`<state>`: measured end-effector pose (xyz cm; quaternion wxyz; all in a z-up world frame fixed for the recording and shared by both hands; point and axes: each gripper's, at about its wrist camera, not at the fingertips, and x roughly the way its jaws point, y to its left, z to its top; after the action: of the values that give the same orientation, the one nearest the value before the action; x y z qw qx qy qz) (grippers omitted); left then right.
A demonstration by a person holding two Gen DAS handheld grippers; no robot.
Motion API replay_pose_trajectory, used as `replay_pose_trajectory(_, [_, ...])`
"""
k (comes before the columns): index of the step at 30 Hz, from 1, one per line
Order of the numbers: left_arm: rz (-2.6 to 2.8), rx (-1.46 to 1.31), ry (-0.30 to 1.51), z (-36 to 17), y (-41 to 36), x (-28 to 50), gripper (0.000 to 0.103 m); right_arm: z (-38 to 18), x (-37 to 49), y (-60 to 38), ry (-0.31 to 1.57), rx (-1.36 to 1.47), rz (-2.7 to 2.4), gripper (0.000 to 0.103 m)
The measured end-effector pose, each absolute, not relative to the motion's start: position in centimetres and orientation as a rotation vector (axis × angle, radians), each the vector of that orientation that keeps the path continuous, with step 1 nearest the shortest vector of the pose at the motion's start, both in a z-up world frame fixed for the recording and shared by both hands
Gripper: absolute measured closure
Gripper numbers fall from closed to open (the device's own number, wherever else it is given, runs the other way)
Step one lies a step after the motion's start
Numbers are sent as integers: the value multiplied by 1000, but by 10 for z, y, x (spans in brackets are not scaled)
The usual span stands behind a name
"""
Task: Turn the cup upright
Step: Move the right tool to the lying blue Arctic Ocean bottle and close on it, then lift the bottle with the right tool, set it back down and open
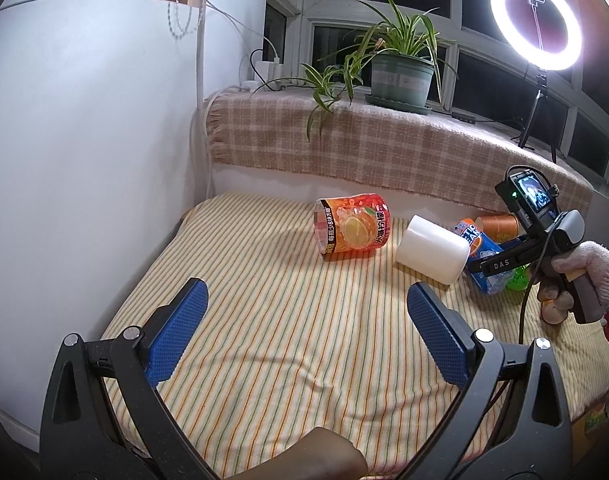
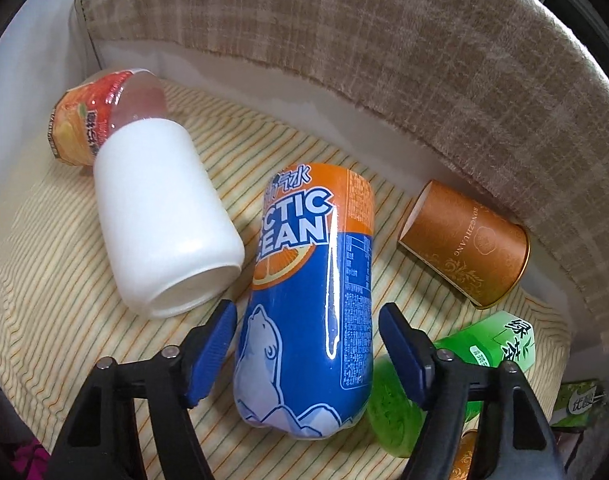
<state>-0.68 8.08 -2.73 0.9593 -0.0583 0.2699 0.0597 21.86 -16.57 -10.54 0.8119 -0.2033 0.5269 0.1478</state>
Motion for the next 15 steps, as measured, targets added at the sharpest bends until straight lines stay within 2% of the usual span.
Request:
replay_pose_trajectory(1, [121, -119, 547, -28, 81, -7, 2, -108, 221, -165, 1128, -435, 315, 37])
replay_pose_trajectory(9, [122, -116, 545, -27, 80, -6, 2, -107, 223, -168, 1103, -393, 299, 37])
replay_pose_trajectory(15, [122, -116, 545, -26, 78, -6, 2, -85, 220, -184, 1063, -305, 294, 37])
